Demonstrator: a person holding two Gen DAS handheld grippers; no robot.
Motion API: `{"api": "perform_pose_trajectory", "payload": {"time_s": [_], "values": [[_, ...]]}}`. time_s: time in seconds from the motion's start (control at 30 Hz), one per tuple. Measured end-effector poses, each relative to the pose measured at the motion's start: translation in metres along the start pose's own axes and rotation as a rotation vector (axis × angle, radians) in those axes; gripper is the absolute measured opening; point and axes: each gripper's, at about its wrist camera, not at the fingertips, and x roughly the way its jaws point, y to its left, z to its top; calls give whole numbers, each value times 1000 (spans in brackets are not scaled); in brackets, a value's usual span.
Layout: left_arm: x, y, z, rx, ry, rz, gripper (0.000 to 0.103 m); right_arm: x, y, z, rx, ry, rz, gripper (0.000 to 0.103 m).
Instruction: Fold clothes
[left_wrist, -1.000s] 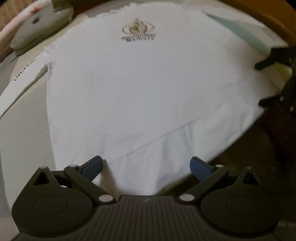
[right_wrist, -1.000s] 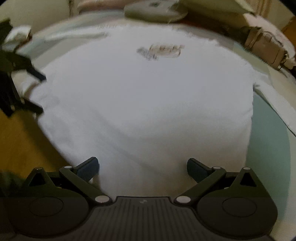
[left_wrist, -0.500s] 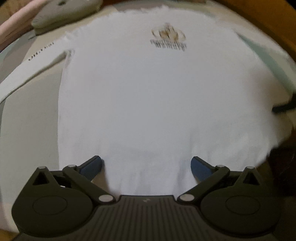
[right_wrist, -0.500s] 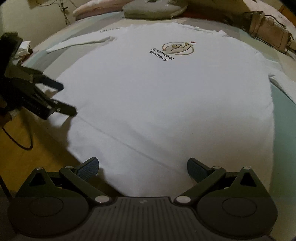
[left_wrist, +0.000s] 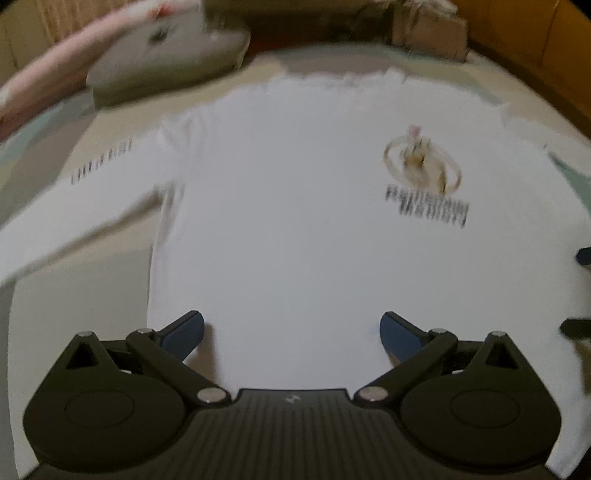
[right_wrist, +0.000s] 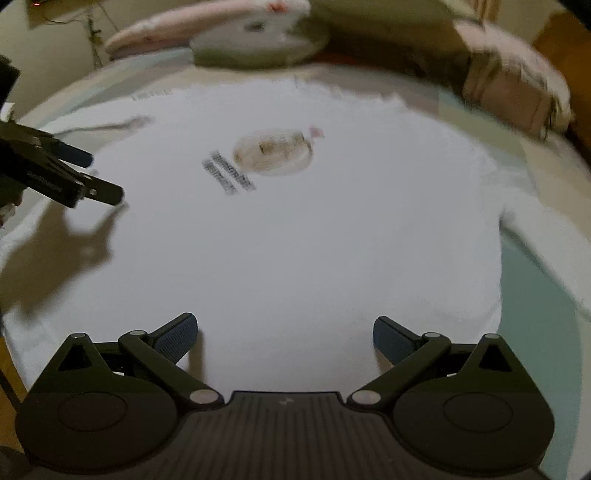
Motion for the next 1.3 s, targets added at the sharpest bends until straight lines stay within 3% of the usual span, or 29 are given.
{"api": "perform_pose_trajectory", "payload": {"time_s": [0.17, 0.27, 0.4, 0.6, 0.7, 0.8, 0.93, 1.17, 1.3], "values": [[-21, 4, -29, -108, 82, 17, 102, -17, -4, -24, -17, -18, 2, 103], [-29, -2, -23, -92, 88, 49, 101, -22, -4, -29, -22, -13, 6, 103], [-28, -3, 12, -106, -17, 59, 101, -20, -4, -24, -34, 4, 11, 103], [15, -3, 72, -90, -118, 42, 101, -18, -4, -22, -44, 18, 15, 103], [33, -3, 78, -80, -104, 27, 101, -18, -3, -21, -41, 28, 7, 103], [44, 1, 64, -109, -28, 19, 102, -16, -2, -18, -34, 46, -1, 103], [32, 14, 53, -133, -1, 2, 102, -12, -2, -15, -27, 78, -9, 103], [32, 57, 100, -157, -144, 2, 102, -2, 0, -2, -3, 163, -35, 103], [58, 92, 120, -206, -158, 73, 102, 2, 0, 4, 1, 217, -40, 103]]}}
